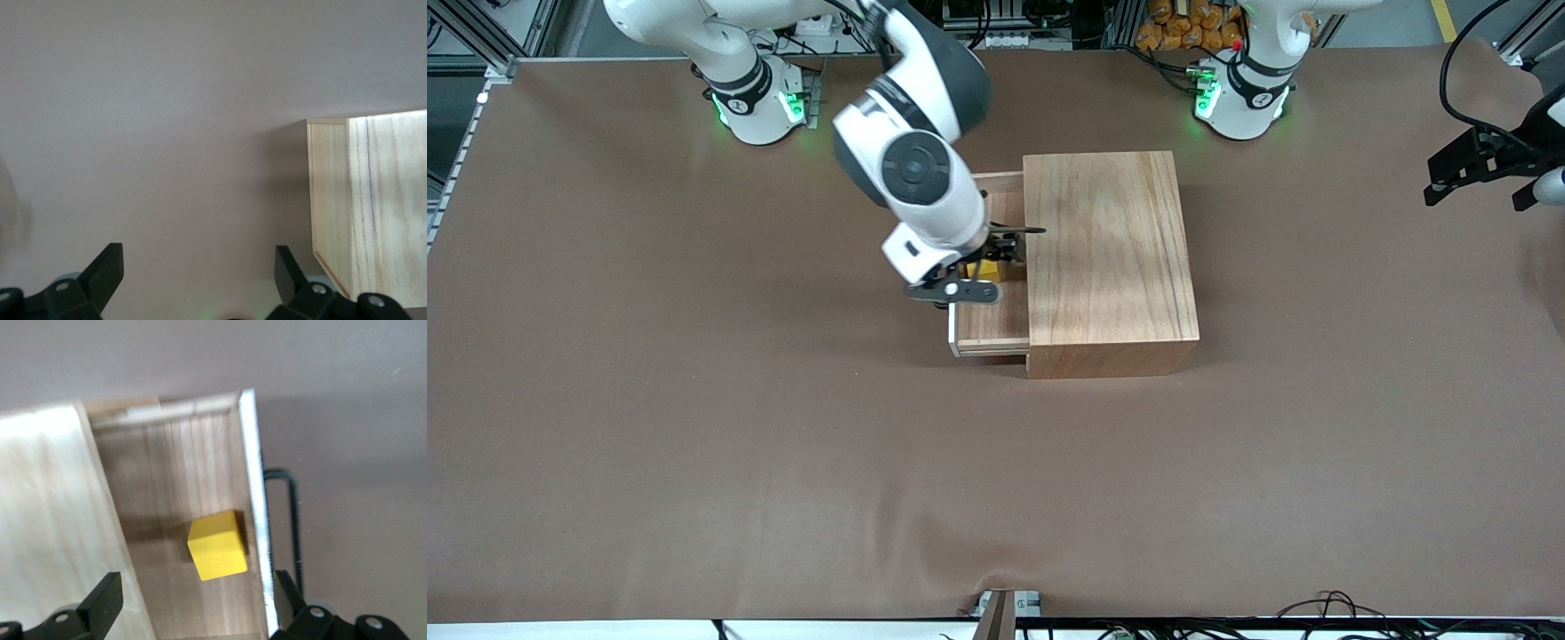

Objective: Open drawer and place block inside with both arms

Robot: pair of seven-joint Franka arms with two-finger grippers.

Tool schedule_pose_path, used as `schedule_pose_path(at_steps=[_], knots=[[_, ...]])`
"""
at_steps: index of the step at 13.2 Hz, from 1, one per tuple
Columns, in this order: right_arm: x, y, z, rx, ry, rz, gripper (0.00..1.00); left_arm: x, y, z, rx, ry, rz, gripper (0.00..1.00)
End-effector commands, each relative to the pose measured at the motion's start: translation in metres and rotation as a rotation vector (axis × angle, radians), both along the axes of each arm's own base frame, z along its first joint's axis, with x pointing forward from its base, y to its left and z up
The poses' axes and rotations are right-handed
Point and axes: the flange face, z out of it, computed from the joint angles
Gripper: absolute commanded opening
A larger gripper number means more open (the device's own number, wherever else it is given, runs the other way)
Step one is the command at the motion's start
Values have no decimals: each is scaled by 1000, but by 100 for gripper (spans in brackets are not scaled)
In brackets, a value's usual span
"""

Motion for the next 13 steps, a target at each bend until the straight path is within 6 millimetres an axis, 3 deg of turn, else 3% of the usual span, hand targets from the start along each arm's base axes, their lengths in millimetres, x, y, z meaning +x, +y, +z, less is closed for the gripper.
schedule_pose_path(at_steps=[1, 4, 6, 7, 11, 13], knots=[[45, -61, 47, 17, -24, -97, 100, -2, 1, 6, 11, -14, -21, 100], [72, -127, 87, 26, -68, -185, 100, -4, -2, 3, 11, 3, -26, 100], [97, -203, 100, 36, -52, -280, 100, -4, 1, -2, 11, 23, -22, 100], [103, -230, 105, 41, -48, -303, 100, -4, 0, -2, 10, 23, -22, 100], [112, -311, 128, 43, -57, -396, 100, -5, -6, 3, 1, 14, -32, 100], [105, -346, 142, 58, -49, -323, 100, -7, -15, 3, -64, 16, -41, 100]])
